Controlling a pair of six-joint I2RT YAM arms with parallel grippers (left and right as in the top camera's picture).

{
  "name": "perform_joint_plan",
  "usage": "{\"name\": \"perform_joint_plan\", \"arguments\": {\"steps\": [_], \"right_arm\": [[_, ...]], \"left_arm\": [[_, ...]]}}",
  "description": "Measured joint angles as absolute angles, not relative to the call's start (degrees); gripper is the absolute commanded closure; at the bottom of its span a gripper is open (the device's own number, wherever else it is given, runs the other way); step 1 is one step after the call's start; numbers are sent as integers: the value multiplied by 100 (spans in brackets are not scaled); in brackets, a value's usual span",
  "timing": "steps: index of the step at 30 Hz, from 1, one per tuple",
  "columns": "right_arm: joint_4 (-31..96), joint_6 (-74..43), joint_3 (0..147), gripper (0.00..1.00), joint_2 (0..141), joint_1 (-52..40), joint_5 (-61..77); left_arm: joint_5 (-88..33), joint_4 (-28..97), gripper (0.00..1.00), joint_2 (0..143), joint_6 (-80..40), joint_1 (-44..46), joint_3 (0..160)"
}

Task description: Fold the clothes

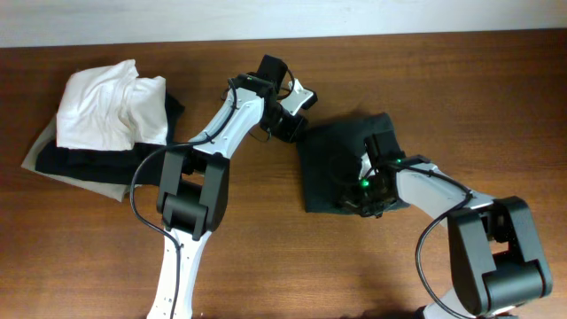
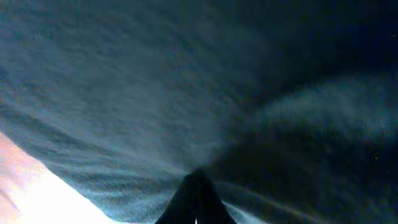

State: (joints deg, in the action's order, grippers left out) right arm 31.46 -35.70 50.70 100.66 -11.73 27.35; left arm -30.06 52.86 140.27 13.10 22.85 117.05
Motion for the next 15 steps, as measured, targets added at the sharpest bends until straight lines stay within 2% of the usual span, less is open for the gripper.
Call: {"name": "perform_joint_plan", "arguments": {"steps": [4, 5, 6, 7, 8, 10, 13, 15], "right_arm": [[3739, -3782, 5039, 96, 10068, -862, 2816], [3892, -3778, 5039, 96, 10068, -738, 2823], [3948, -3743, 5039, 96, 10068, -659, 2829], [3990, -3688, 5039, 96, 10066, -609, 2827], [4014, -3627, 5039, 95, 10066, -585, 2823], [4040, -3420, 5039, 91, 10068, -565, 2840], [4202, -2838, 5092, 85, 10068, -558, 2910], [4508, -2290, 5308, 83, 10051, -513, 3015]], "left_arm": [[-3028, 5118, 94, 14027, 1310, 2237, 11716], [-3076, 4908, 89, 14027, 1278, 2196, 11743], [-3118, 4836, 78, 14027, 1282, 2163, 11758], [-3124, 4705, 69, 14027, 1258, 2121, 11782], [-3109, 4609, 65, 14027, 1192, 2060, 11815], [-3109, 4633, 45, 14027, 1087, 1852, 11974], [-3208, 5057, 32, 14027, 991, 1605, 12213], [-3441, 5774, 29, 14027, 939, 1592, 12265]]}}
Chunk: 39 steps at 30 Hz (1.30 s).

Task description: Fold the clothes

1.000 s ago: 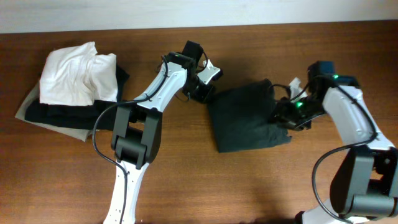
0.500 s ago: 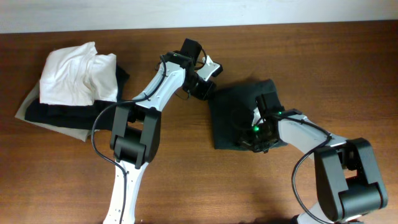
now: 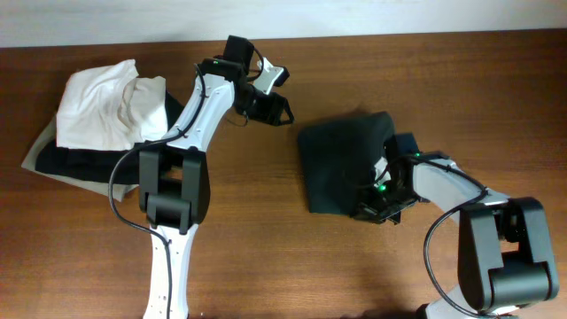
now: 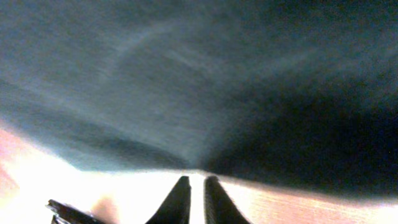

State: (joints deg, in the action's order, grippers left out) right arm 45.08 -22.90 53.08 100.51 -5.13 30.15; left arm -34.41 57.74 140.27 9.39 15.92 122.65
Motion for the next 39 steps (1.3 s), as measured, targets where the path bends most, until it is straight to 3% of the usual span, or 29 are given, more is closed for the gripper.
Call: {"name": "perform_joint_plan", "arguments": {"steps": [4, 5, 6, 8, 9, 14, 19, 20, 22, 24, 25, 33, 39], "right_arm": [[4932, -1516, 6320, 77, 9341, -292, 3002], [4904, -1448, 6506, 77, 9207, -226, 2923], [4797, -1426, 6589, 77, 9155, -167, 2812], [4674, -1457, 6606, 78, 9196, -75, 2491], [4628, -1498, 6606, 81, 9282, -45, 2222], [4493, -1789, 6606, 85, 10001, 40, 1645], [4488, -1964, 6606, 89, 10676, 193, 1564], [4491, -1975, 6606, 89, 10790, 196, 1573], [4499, -1977, 6617, 89, 10818, 196, 1588], [4504, -1977, 6622, 92, 10818, 196, 1588], [4515, -1977, 6622, 94, 10818, 196, 1590], [6012, -1573, 7258, 93, 10753, 419, 1911], [6702, -1173, 8305, 93, 9699, 454, 2217]], "left_arm": [[-3736, 7022, 24, 14027, 937, 1815, 12272], [-3760, 7081, 14, 14027, 937, 1900, 12272], [-3774, 7096, 13, 14027, 928, 1997, 12267], [-3769, 7028, 13, 14027, 860, 2224, 12223], [-3734, 6971, 8, 14027, 775, 2351, 12175], [-3251, 6587, 1, 14027, -25, 2635, 11786], [-3588, 5575, 1, 13751, -637, 2606, 11131], [-3809, 5218, 7, 13710, -755, 2613, 10962], [-4200, 4525, 30, 13649, -1000, 2679, 10632], [-4495, 4198, 81, 13649, -1133, 2792, 10405], [-4536, 4178, 100, 13655, -1181, 2867, 10326], [-4637, 4775, 100, 13758, -1127, 2762, 10377], [-4386, 6141, 100, 12870, -445, 692, 11662]]}}
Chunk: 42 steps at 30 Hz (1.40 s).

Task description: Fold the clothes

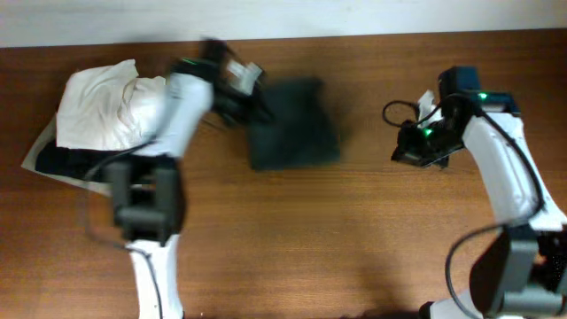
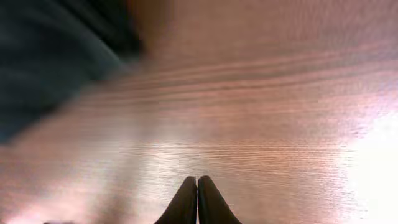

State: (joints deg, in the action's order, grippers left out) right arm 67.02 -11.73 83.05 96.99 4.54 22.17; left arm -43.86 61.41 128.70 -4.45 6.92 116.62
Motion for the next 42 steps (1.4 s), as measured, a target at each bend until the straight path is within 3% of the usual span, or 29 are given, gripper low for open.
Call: {"name": "perform_joint_plan", "arguments": {"steps": [5, 6, 7, 8, 12, 18, 21, 24, 25, 26, 30, 33, 42], "right_arm": [[6716, -1153, 8320, 93, 9609, 454, 2220], [6718, -1151, 8320, 93, 9609, 454, 2220], [6729, -1151, 8320, 93, 9609, 454, 2220], [6724, -1153, 8320, 92, 9609, 454, 2220], [6731, -1153, 8320, 92, 9609, 454, 2217], [6685, -1129, 8320, 77, 9585, 454, 2220], [6582, -1041, 8320, 58, 9026, 454, 2224], [6554, -854, 8335, 36, 7856, 454, 2228], [6547, -722, 8364, 24, 7341, 454, 2239], [6547, -685, 8383, 1, 6982, 454, 2244], [6600, -550, 8412, 1, 5756, 454, 2241], [6814, -534, 8412, 1, 5310, 454, 2237], [6882, -534, 8412, 1, 5177, 454, 2237]], "left_arm": [[-4018, 6283, 99, 11917, -36, -1321, 12352], [-3892, 6331, 77, 11913, 32, -1678, 12355], [-3741, 6403, 31, 11950, 93, -1979, 12352], [-3577, 6497, 5, 11992, 178, -2370, 12348], [-2989, 7192, 1, 12003, 331, -2930, 12348], [-2801, 7837, 1, 11893, 574, -3461, 12499], [-3168, 8064, 1, 11111, 1135, -3074, 12554], [-2875, 8333, 1, 10149, 1590, -1594, 12689], [-2558, 8514, 1, 9813, 1675, -860, 12715], [-2276, 8652, 1, 9590, 1675, -360, 12733], [-1297, 9583, 1, 9135, 1347, 1000, 12746], [-602, 9660, 1, 8956, 836, 1446, 12573], [-99, 9633, 1, 8689, 377, 1619, 12490]]}}
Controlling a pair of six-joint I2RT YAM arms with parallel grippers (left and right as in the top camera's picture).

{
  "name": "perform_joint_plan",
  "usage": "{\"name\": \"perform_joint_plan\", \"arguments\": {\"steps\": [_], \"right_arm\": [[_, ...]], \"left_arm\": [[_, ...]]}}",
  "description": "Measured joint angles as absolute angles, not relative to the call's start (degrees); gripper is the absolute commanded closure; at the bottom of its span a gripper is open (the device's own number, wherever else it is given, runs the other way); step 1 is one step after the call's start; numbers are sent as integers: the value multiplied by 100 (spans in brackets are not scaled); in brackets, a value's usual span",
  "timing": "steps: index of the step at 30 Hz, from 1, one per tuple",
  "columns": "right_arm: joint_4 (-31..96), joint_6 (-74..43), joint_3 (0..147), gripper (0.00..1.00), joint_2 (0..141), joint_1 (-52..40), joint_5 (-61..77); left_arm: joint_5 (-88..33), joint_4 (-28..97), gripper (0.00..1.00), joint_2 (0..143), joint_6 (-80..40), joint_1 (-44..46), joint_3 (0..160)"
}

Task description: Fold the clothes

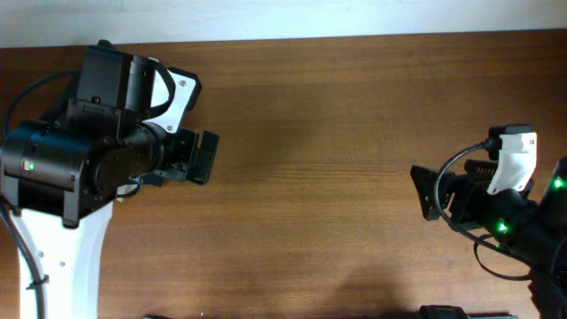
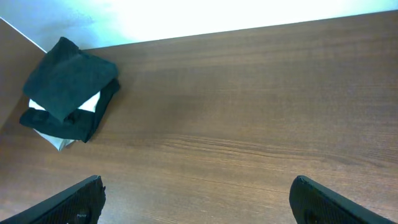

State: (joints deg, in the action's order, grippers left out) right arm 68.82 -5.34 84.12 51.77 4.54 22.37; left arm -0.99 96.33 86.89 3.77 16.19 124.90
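Note:
The folded dark cloth lies on top of the stack of white and black clothes at the table's far left corner, seen in the right wrist view. In the overhead view my raised left arm hides that stack. My left gripper hangs high over the left part of the table, its fingers apart and nothing between them. My right gripper is lifted at the right side, wide open and empty, one of its fingertips showing at the lower left of its wrist view.
Brown wooden table stretches between the two arms. A white wall runs along the table's far edge. My left arm's big dark body fills the overhead view's left side.
The dark cloth was beside the pile with my left gripper at it; now it lies on the stack. Both arms have drawn back and risen. The right gripper went from shut to open.
First the dark cloth lay folded right of centre, my shut right gripper pressed on it and the left at its corner. Then the right gripper was at its edge. Later the cloth was further left by the left gripper. Now it tops the stack, arms withdrawn.

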Motion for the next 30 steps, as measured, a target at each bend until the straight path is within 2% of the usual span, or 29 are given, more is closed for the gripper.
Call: {"name": "perform_joint_plan", "arguments": {"steps": [7, 12, 15, 19, 24, 30], "right_arm": [[6879, -530, 8409, 1, 5048, 449, 2067], [6259, -272, 7979, 1, 3461, 447, 840], [5452, 75, 6829, 1, 2508, 447, 556], [3913, 222, 4407, 1, 1479, 447, 473], [2379, 257, 2069, 1, 464, 447, 543], [1444, 257, 705, 1, 89, 447, 718]], "left_arm": [[-99, 9633, 1, 8689, 357, 1619, 12481], [-99, 9636, 1, 8689, 357, 1619, 12479], [-99, 9640, 1, 8689, 357, 1619, 12475], [-97, 9638, 1, 8689, 357, 1619, 12470], [-97, 9642, 1, 8689, 357, 1619, 12470], [-97, 9640, 1, 8689, 357, 1619, 12470]]}}
